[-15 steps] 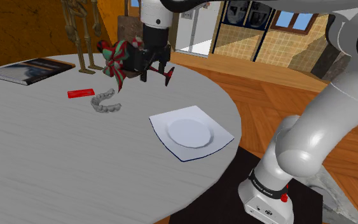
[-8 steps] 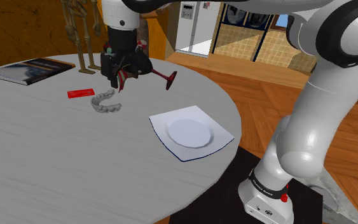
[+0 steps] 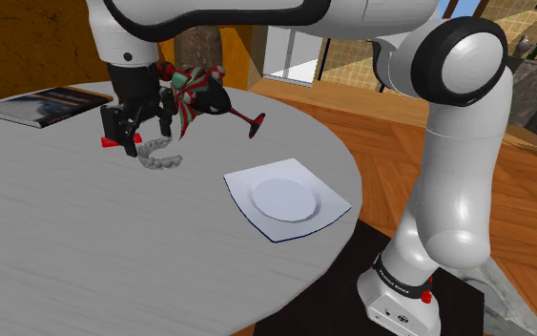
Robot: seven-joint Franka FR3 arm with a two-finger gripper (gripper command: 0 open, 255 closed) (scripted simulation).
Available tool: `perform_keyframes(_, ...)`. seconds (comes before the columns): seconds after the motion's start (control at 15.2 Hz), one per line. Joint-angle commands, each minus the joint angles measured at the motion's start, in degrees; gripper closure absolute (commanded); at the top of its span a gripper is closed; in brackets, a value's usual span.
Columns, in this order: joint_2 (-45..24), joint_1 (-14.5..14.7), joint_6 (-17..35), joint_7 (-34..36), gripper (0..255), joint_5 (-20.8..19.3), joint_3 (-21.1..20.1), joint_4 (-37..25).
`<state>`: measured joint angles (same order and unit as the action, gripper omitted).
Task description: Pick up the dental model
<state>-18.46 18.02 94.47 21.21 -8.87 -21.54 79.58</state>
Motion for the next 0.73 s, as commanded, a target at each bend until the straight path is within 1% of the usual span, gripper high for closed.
perform_keyframes(0.0, -0.69, 0.19, 1.10, 0.21, 0, -0.24, -0.01, 0.53)
perform_keyframes(0.26, -0.51, -0.08, 4.26, 0.37, 0, -0.24, 0.06, 3.87)
perform_keyframes(0.4, -0.50, -0.12, 4.71, 0.40, 0, -0.24, 0.08, 4.32)
perform_keyframes(0.46, -0.69, -0.11, 4.65, 0.36, 255, -0.30, 0.10, 4.09)
perform_keyframes(0.66, -0.66, -0.10, 4.61, 0.37, 255, -0.29, 0.10, 4.07)
